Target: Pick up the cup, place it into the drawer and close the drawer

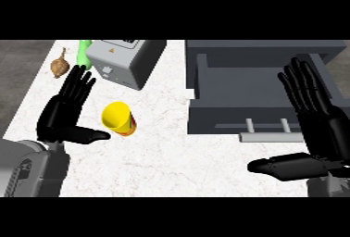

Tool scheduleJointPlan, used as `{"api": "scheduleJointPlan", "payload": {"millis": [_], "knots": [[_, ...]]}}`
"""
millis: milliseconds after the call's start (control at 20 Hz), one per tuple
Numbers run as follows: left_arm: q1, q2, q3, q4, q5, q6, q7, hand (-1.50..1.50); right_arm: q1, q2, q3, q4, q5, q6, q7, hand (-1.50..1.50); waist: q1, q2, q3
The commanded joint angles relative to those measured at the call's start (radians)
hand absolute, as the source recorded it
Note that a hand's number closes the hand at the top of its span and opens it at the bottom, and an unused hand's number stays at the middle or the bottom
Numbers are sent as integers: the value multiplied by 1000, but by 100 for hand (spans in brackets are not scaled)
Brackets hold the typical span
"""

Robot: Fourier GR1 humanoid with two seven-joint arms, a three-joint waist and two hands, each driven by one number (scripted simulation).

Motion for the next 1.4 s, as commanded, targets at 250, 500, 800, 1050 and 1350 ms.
{"api": "scheduleJointPlan", "payload": {"millis": [250,500,800,1050,1350], "knots": [[-59,30,39,371,-98,-18,-231,-150,-86,-2,-13,55,23,-10,-6,-150,-1,1,0],[-174,70,72,631,-129,-38,-343,-150,-74,-59,-89,34,-60,47,22,-150,-12,3,-1],[-166,84,67,856,-205,-40,-563,-150,-148,-80,-131,114,-93,59,26,-150,-9,4,-1],[-233,91,75,1043,-244,-38,-714,-150,-149,-105,-150,79,-122,83,36,-150,-25,9,-3],[-256,84,94,1174,-260,-21,-846,-150,-157,-55,-91,96,-65,40,35,-150,-31,14,-4]]}}
